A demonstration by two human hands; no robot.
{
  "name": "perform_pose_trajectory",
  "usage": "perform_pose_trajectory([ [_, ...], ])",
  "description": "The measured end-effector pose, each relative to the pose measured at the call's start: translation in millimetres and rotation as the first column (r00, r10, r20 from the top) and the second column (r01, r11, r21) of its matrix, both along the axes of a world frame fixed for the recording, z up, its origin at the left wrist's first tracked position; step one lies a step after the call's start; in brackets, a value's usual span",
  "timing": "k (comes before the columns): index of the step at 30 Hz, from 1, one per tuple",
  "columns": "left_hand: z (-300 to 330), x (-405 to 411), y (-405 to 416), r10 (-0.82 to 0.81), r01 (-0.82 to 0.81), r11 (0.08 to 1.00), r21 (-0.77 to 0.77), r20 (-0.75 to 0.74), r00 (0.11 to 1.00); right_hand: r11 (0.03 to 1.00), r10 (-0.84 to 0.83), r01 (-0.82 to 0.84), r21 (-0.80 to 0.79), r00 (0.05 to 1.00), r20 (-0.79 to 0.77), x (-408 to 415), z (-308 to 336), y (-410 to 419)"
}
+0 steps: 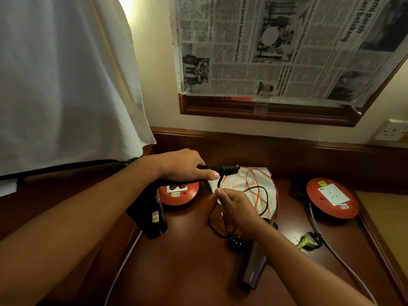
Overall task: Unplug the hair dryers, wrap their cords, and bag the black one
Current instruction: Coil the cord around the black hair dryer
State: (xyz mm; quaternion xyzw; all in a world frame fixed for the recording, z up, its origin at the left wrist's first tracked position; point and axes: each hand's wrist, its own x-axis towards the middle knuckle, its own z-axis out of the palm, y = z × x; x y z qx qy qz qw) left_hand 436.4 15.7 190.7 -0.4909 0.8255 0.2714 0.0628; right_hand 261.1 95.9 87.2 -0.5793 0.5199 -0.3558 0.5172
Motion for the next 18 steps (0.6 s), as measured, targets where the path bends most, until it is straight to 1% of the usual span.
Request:
perform_pose_trajectory([
  [2,4.7,-1.7,3.8,-0.027,0.027,1.0,0.003,0.001,1.0,0.999,0.03,-0.031,0.038,0.999,0.026,-4.2,2.7,-7.8],
  [4,8.7,-1.5,6.9,-0.058,0.058,0.998,-0.001,0.007,0.998,0.996,0.085,-0.087,0.027,0.994,0.065,-10.1,7.9,-14.0],
  [5,10.4,-0.7,8.0,-0.069,0.069,0.998,-0.001,0.012,0.998,0.994,0.108,-0.109,0.005,0.992,0.07,-12.5,11.2,-16.8],
  [7,13.3,1.4,10.0,-0.073,0.073,0.997,0.009,0.009,0.997,0.991,0.136,-0.136,-0.016,0.99,0.031,-18.3,17.1,-24.9],
  [9,14.2,4.4,10.8,-0.066,0.066,0.997,0.031,-0.002,0.998,0.989,0.136,-0.139,-0.048,0.988,-0.075,-23.2,22.6,-35.5],
  [11,15.5,7.1,12.2,-0.064,0.064,0.997,0.047,-0.001,0.998,0.982,0.108,-0.137,-0.132,0.973,-0.203,-27.1,26.8,-45.8],
  [14,18.1,7.7,15.1,-0.059,0.059,0.996,0.066,-0.004,0.998,0.945,0.054,-0.171,-0.279,0.922,-0.382,-29.7,32.5,-55.9],
  [18,18.4,6.0,17.4,-0.071,0.069,0.994,0.08,0.03,0.997,0.888,0.026,-0.244,-0.389,0.872,-0.489,-30.7,42.9,-67.0],
])
